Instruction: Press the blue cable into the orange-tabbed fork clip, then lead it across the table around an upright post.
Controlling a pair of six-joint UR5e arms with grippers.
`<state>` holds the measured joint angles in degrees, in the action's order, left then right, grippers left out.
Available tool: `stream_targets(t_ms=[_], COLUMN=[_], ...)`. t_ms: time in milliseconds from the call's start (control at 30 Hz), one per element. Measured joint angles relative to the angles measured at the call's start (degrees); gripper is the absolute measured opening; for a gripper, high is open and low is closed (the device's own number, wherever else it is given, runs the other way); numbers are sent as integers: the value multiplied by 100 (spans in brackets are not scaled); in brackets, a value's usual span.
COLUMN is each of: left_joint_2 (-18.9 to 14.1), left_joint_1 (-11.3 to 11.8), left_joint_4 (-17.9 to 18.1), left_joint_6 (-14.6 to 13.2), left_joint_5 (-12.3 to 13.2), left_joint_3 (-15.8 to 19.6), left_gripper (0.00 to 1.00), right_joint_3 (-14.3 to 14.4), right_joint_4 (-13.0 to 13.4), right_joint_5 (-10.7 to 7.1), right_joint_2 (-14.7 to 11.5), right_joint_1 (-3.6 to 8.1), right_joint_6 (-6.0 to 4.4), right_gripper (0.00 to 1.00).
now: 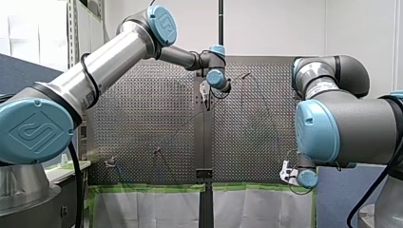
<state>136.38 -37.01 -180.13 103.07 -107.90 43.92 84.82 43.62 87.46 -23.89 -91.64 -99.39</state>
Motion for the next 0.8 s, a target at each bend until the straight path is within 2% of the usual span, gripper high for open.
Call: stream_targets(t_ms=[167, 300, 567, 800], left_joint_2=[-2, -3, -3, -6], left_joint_1=[-21, -12, 14, 27], left_joint_4=[-167, -317, -712, -1071], left_joint_6=[239, 425, 828, 1212], left_joint_5=[-150, -147, 109, 349], left_joint_3=[0, 0, -4, -6], left_gripper=[100, 100, 100, 100], right_joint_3=[-47, -67, -73, -70], right_joint_4=[32, -5, -20, -58], right_joint_5=[-56, -71, -165, -186], right_joint_2=[1, 1, 2, 1], right_joint_1=[3, 22, 42, 27], right_joint_6=[-36, -52, -96, -68], right_gripper=[0, 0, 0, 0])
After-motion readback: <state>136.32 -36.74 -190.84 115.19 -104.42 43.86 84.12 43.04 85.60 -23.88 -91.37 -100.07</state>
